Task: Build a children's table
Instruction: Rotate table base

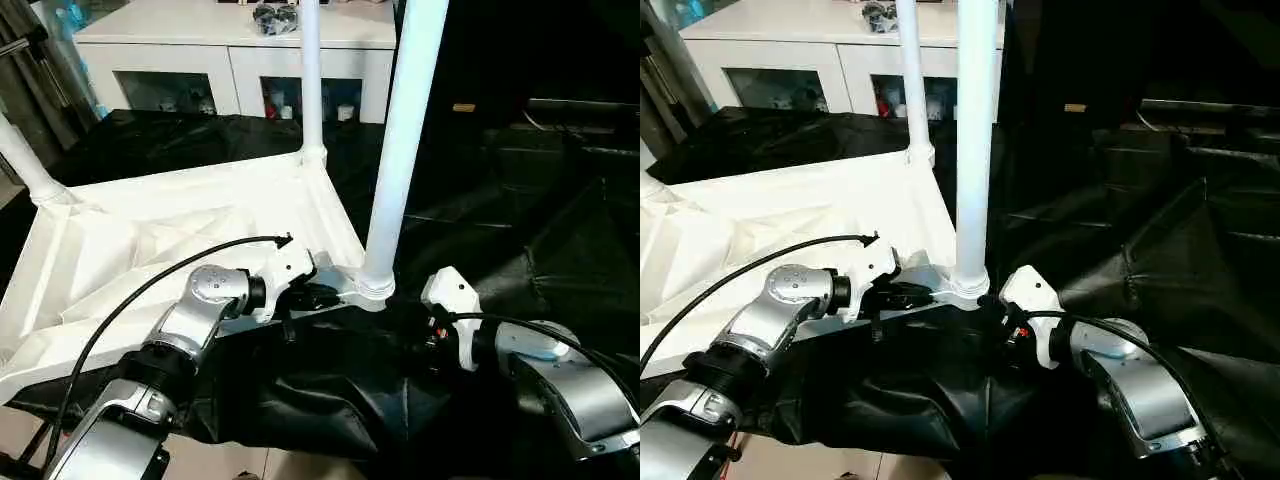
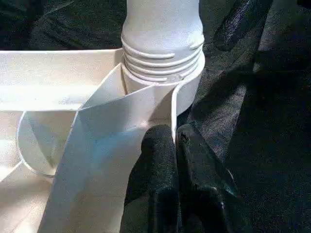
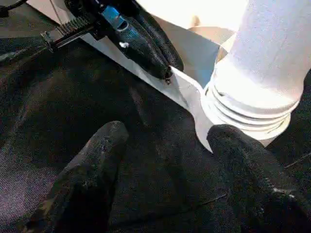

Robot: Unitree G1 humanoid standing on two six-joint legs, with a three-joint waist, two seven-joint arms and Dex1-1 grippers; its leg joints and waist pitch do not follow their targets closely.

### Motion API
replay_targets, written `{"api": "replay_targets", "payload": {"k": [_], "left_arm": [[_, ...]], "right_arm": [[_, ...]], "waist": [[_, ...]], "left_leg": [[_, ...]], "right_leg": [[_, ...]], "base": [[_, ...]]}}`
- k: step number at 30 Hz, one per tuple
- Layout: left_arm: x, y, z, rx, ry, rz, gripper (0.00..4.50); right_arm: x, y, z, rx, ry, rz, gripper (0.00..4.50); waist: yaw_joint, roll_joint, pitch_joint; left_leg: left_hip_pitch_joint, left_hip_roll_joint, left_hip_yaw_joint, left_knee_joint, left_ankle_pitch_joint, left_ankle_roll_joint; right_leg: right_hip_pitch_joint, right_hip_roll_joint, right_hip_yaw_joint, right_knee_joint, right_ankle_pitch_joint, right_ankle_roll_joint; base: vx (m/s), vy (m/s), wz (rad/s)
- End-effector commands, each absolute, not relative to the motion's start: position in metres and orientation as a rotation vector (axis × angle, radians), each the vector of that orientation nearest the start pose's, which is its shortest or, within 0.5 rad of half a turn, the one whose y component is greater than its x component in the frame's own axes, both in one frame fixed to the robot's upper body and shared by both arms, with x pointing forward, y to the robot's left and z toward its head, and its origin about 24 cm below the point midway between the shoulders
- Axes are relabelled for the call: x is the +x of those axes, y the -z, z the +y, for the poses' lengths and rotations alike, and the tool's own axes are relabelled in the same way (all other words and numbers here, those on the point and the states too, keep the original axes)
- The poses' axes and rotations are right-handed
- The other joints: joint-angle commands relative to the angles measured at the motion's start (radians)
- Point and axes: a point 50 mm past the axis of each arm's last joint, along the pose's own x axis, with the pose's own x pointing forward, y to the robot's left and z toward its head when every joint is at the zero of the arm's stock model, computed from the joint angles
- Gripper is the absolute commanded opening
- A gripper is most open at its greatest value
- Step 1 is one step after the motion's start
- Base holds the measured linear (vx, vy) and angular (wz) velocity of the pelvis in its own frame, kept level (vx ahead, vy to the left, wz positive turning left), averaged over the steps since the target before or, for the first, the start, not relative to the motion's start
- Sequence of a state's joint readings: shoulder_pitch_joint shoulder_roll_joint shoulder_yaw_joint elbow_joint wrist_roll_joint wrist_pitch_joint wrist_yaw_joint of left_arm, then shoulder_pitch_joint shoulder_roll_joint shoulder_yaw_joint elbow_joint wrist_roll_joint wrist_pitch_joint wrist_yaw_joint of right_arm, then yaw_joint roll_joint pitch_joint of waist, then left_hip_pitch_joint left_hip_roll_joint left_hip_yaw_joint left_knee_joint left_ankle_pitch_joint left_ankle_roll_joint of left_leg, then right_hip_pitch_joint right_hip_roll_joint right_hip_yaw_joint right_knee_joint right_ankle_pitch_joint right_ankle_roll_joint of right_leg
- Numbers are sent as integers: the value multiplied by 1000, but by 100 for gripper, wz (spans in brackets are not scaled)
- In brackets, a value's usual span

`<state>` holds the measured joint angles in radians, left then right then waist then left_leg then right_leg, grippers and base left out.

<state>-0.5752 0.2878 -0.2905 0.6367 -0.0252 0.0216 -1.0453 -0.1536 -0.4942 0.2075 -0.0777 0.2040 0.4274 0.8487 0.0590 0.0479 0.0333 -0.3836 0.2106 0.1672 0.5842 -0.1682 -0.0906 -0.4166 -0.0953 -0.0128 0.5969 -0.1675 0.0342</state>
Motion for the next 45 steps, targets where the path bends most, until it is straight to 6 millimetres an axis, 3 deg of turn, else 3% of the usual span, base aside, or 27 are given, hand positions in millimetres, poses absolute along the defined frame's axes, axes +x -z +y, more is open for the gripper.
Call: {"api": "replay_targets", "payload": {"k": [1,45], "left_arm": [[312,-31,116,342,1263,407,12],[312,-31,116,342,1263,407,12]], "right_arm": [[250,-56,-152,-213,-1024,394,312],[250,-56,-152,-213,-1024,394,312]], "waist": [[5,-23,-60],[5,-22,-61]], "left_leg": [[7,-5,14,-61,-214,52],[8,-4,14,-60,-209,53]], "right_leg": [[56,-13,6,-63,-178,-210],[56,-13,6,-61,-163,-214]], "base": [[0,0,0],[0,0,0]]}}
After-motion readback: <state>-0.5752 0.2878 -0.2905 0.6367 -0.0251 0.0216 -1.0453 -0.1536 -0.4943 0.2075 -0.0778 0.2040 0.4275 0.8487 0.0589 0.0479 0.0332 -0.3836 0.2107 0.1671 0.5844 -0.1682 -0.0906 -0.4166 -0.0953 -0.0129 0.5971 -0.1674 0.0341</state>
